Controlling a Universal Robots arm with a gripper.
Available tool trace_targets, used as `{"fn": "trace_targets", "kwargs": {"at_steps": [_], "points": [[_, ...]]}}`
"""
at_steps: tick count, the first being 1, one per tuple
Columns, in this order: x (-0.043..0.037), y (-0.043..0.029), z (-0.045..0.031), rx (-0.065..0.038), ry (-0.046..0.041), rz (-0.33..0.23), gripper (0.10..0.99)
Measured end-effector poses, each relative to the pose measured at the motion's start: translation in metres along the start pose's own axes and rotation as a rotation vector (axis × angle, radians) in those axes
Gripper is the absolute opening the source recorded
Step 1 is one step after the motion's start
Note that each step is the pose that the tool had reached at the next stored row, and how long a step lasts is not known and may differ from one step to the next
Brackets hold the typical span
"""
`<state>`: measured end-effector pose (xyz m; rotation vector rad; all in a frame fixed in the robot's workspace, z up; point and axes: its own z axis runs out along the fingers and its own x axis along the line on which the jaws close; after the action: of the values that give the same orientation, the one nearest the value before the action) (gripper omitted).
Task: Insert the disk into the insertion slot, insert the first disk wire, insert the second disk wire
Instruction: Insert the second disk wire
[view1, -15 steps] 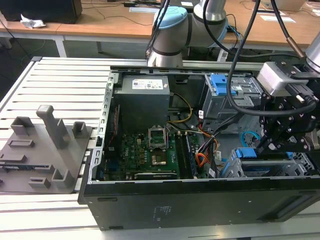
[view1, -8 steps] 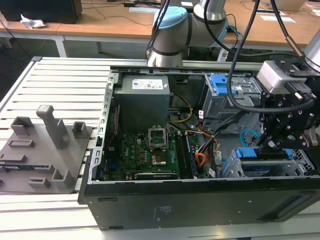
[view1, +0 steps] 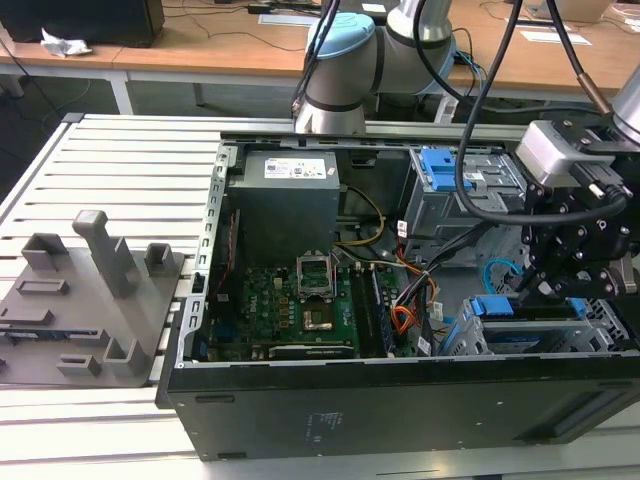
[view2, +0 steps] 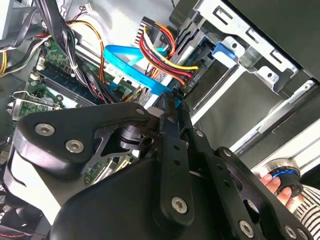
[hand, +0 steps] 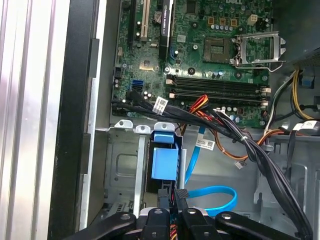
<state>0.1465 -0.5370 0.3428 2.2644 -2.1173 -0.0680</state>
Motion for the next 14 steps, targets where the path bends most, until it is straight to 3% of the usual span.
{"fn": "trace_targets", "kwargs": {"at_steps": [12,14], "points": [[0.0025,-0.0004,0.0075,0.000,-0.0009,0.000,0.161],[0.0026,-0.0004,0.0076,0.000,-0.0009,0.000,0.235]]}}
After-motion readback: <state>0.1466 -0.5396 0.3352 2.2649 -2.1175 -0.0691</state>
